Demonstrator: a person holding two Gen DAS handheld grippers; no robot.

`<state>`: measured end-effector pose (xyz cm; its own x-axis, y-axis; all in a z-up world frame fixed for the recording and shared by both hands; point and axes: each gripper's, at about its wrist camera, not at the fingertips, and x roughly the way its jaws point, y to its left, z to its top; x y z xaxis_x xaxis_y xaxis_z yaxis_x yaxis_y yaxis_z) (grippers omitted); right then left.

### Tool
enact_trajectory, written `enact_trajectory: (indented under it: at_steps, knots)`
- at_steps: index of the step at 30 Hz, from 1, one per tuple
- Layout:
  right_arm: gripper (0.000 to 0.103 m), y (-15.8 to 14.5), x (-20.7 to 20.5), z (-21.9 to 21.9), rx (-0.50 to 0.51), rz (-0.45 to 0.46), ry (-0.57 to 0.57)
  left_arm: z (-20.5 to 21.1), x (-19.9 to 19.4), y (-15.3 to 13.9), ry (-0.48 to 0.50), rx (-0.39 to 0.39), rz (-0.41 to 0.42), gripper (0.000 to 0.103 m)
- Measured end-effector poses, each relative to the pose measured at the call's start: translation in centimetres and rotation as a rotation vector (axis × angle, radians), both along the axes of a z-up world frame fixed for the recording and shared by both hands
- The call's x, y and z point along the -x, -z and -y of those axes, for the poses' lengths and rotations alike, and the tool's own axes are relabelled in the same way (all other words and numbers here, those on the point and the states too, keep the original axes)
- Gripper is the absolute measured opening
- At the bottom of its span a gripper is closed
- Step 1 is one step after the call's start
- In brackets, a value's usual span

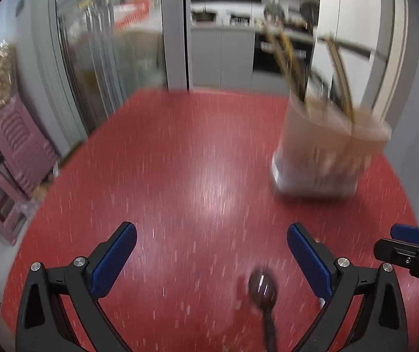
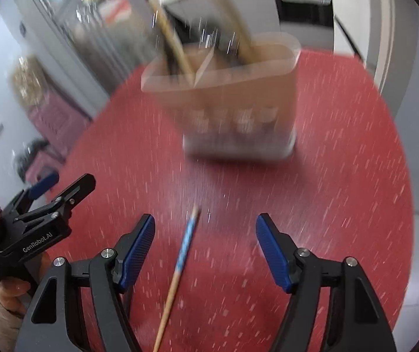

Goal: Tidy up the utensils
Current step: 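Move both tools back over the blue patterned chopstick and dark spoon, then grasp the blue patterned chopstick with the right tool while the left tool grasps the dark spoon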

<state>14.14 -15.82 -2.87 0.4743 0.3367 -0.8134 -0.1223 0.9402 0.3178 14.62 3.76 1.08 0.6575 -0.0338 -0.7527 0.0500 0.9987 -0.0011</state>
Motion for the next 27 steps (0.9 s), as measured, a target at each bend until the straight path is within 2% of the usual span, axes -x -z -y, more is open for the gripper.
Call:
enact_trajectory:
  at_steps: [4,7,11,17,24,27]
  knots:
    - [0.066,2.4,0.3,-2.1,0.049,-0.118,-0.035,0.5,0.6,2.9,0.054,-0.006,-0.112,0.103]
    - [0.055,3.3,0.1,-2.7,0.064,-0.164,-0.026,0.7,1.2,4.2,0.071,-0.034,-0.149,0.103]
    - [0.051,4.2,-0.2,-2.9,0.06,-0.21,-0.014,0.1,1.6,5.9,0.08,-0.025,-0.213,0.103]
    - [0.049,4.7,-0.4,-4.4,0.112,-0.217,-0.033,0.3,1.8,7.3,0.079,-0.017,-0.245,0.103]
    - [0.042,5.1,-1.5,-8.4,0.221,-0.223,-0.064,1.7,2.3,8.4,0.088,-0.034,-0.254,0.103]
    - [0.033,5.2,-1.7,-9.4,0.289,-0.216,-0.082,2.6,2.8,8.7,0.094,-0.036,-0.251,0.103]
